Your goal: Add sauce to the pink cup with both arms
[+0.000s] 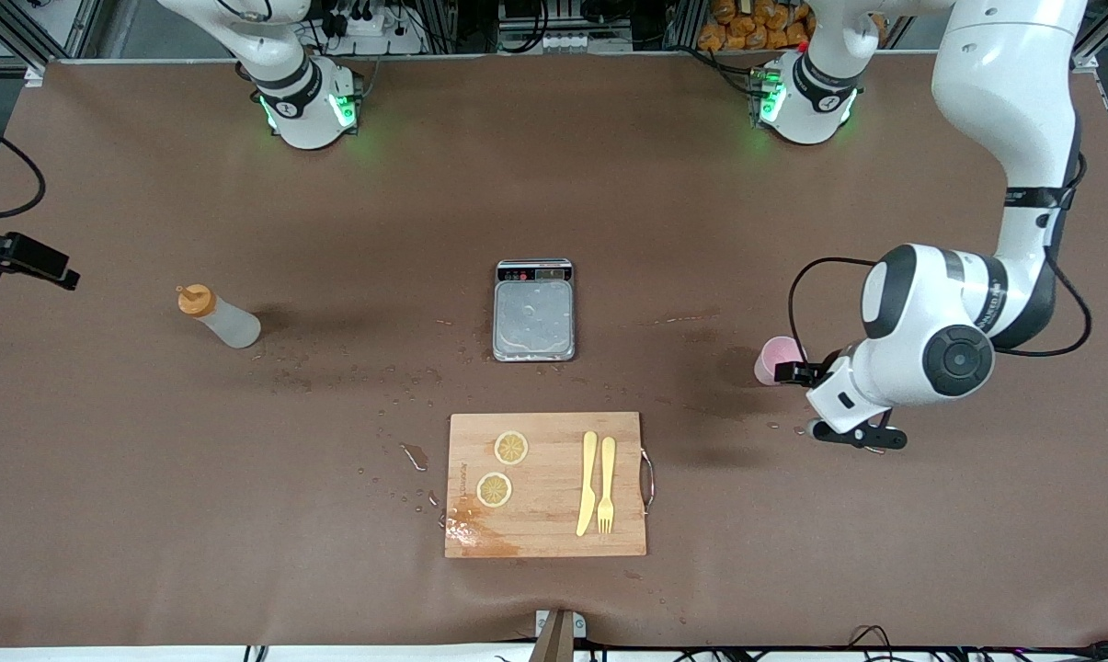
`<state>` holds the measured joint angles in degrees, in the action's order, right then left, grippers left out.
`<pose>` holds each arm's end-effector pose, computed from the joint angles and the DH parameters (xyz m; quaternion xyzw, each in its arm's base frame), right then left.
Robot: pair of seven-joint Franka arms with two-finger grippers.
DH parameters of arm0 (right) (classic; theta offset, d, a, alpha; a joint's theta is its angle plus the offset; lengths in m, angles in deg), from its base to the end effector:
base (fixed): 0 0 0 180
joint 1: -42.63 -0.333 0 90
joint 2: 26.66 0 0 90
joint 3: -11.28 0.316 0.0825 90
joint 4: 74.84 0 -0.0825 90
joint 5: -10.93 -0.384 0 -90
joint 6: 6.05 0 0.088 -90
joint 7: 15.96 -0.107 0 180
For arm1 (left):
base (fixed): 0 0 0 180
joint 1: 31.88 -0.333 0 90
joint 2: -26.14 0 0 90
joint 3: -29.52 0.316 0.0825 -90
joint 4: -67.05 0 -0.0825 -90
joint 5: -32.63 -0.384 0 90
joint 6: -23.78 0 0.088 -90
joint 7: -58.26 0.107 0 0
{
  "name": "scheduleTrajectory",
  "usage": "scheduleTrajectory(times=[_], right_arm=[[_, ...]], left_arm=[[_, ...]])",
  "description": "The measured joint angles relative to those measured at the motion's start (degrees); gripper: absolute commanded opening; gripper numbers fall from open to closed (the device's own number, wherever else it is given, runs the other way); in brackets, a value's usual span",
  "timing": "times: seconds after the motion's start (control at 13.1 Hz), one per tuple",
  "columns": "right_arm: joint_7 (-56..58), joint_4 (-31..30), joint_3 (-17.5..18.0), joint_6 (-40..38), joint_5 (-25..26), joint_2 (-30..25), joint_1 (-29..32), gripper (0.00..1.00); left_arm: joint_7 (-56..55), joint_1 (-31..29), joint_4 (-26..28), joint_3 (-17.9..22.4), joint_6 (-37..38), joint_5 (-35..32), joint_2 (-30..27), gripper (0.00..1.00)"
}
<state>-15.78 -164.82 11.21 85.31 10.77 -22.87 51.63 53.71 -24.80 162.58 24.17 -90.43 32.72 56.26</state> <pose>0.5681 -0.0904 0.5893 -0.9968 0.0775 0.0209 0.0030 0.6411 -0.1352 0.2871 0.9928 -0.0640 -0.1011 0.0098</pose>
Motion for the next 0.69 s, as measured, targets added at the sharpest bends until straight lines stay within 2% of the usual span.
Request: scheduleTrajectory(times=[0.23, 0.46, 0.69], right_arm=[[-0.1, -0.3, -0.1, -0.7, -4.1, 1.0, 4.1, 1.00], [-0.3, -0.6, -0.2, -1.8, -6.5, 2.8, 8.4, 1.00], [-7.0, -0.8, -0.3, -4.4, -9.3, 5.0, 11.7, 1.00]], left_arm=[[0.0, -0.2, 4.7, 0.1, -1.7, -1.0, -0.8, 1.00], [0.1, -0.5, 6.8, 0.3, -1.8, -1.0, -1.7, 1.00], [0.1, -0.5, 8.4, 0.3, -1.8, -1.1, -1.7, 1.00]])
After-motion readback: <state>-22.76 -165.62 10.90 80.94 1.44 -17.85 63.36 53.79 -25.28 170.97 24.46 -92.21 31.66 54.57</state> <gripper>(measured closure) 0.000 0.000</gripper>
